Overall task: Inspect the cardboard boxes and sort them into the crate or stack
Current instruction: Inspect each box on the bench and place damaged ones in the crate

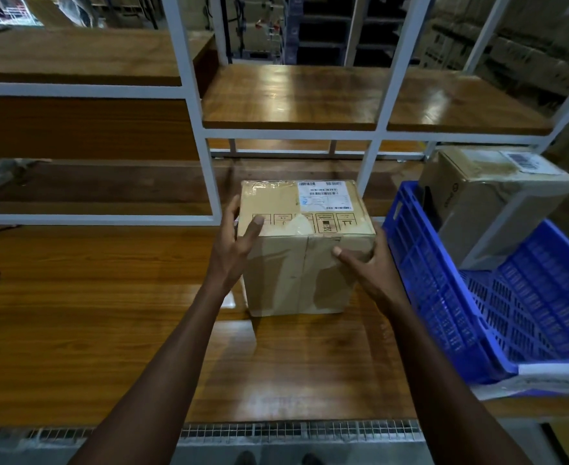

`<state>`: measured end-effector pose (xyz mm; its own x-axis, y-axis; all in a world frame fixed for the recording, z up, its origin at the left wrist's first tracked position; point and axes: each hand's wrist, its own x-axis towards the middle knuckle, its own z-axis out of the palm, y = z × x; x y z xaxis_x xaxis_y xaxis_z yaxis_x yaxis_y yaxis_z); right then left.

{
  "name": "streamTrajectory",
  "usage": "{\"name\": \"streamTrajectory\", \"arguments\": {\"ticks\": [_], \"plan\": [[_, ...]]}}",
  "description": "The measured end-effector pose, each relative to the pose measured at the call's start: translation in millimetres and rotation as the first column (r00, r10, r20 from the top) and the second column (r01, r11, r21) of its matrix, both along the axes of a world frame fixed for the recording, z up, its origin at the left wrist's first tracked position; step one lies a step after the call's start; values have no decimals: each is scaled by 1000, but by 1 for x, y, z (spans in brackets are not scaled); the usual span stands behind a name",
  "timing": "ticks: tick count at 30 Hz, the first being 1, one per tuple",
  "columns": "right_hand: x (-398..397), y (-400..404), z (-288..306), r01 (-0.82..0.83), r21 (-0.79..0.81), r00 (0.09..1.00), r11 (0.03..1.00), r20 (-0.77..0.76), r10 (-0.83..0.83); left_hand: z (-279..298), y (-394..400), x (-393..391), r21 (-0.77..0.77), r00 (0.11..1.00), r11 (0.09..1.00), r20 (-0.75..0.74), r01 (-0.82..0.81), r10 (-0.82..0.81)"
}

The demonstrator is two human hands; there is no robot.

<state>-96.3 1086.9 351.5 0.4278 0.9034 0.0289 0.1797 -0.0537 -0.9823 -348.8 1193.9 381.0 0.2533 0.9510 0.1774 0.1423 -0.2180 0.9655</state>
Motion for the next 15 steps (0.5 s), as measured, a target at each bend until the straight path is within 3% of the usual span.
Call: {"name": "streamTrajectory", "arguments": {"ticks": [4, 15], "plan": [[-1, -7, -47, -29, -126, 999, 992, -49, 23, -30, -9, -16, -140, 994, 985, -28, 98, -103], [-5, -2, -38, -28, 3, 996, 1000, -85, 28, -85, -21, -16, -328, 992, 943, -87, 57, -90]]}}
